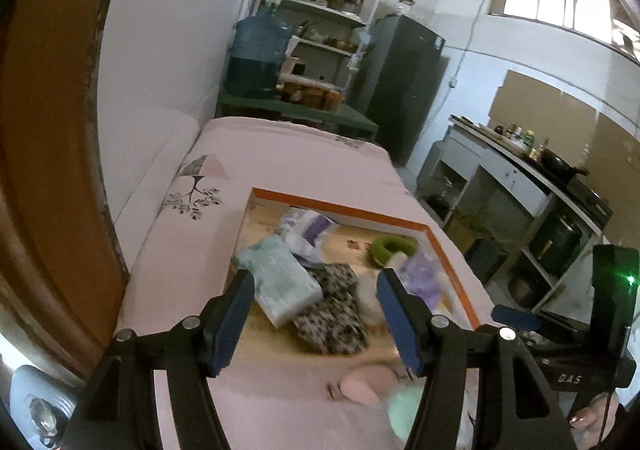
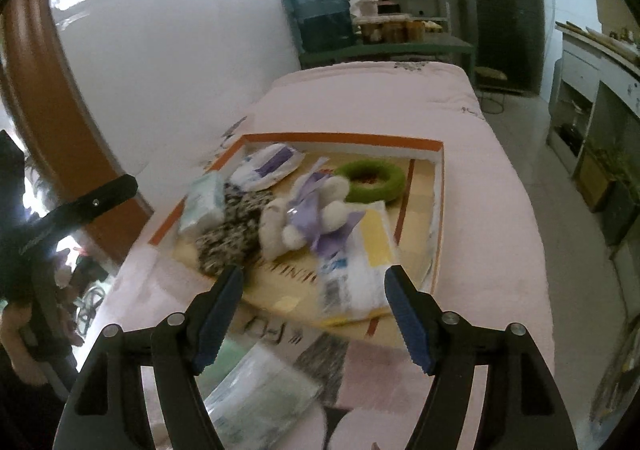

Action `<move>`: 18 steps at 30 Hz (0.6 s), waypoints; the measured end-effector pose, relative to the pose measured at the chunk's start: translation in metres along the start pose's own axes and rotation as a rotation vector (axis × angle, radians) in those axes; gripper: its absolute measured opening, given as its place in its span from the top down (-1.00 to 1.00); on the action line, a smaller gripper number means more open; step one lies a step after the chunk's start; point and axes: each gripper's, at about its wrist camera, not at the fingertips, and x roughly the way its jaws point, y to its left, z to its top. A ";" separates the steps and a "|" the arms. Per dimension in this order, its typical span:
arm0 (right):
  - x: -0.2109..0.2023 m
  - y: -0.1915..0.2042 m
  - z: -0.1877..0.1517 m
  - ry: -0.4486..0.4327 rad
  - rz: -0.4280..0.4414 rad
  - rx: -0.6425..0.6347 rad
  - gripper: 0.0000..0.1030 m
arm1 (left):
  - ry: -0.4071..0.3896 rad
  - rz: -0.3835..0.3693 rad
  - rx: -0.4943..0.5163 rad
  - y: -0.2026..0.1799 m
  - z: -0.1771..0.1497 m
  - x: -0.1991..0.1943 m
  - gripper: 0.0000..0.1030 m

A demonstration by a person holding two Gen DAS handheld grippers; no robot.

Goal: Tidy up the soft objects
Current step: 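Grasp the small white teddy bear with the left gripper while the right gripper grasps the white tissue pack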

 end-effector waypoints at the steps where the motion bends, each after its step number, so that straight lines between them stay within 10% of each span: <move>1: -0.003 0.004 -0.004 0.001 0.004 0.003 -0.45 | -0.001 -0.006 0.007 -0.003 -0.003 -0.006 -0.23; 18: 0.000 0.040 -0.071 0.089 0.004 0.118 -0.45 | 0.017 -0.078 0.049 -0.031 -0.072 -0.060 -0.23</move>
